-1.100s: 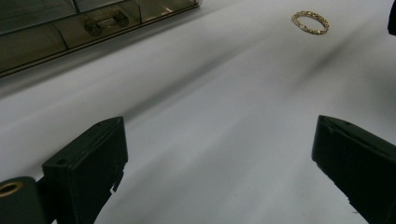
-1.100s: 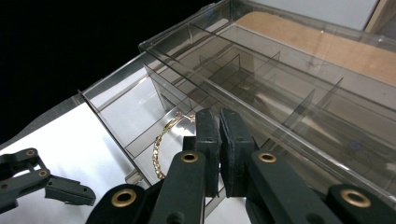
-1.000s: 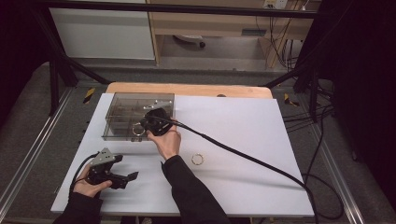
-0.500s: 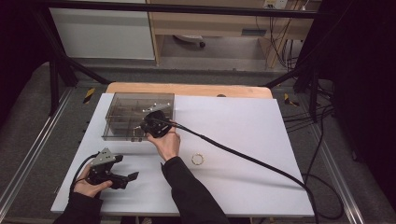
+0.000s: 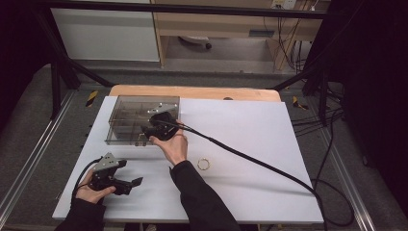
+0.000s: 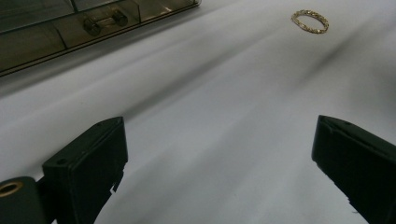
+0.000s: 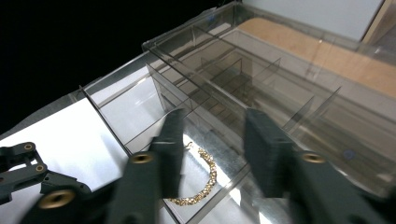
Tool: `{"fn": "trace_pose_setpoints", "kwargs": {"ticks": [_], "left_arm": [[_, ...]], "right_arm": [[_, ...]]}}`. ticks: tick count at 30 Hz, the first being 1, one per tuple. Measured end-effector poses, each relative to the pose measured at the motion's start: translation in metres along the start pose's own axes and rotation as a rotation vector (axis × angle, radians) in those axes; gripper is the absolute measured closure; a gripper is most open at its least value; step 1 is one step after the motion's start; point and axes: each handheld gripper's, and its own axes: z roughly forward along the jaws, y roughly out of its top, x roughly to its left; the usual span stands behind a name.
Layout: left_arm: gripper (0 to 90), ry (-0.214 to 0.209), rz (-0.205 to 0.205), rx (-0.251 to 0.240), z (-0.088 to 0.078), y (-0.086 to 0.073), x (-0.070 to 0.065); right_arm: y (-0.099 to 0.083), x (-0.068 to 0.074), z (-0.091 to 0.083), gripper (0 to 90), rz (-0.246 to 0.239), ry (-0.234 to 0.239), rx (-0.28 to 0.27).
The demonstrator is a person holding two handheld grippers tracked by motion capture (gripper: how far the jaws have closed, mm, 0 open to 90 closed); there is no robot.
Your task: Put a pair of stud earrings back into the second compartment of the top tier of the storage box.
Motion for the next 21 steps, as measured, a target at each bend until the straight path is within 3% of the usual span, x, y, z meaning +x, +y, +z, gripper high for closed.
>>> {"fn": "trace_pose_setpoints", "kwargs": {"ticks": [9,21], "left_arm": [[3.3,0.001,0.002,0.003,0.001,0.0,0.0],[3.3,0.002,0.005,0.006,0.001,0.0,0.0]], "right_arm": [[0.007,0.002,-0.026,21.9,-0.063,-0.022,-0.004],[-0.004,-0.012,-0.063,5.8,-0.054,-0.036,0.022]]}}
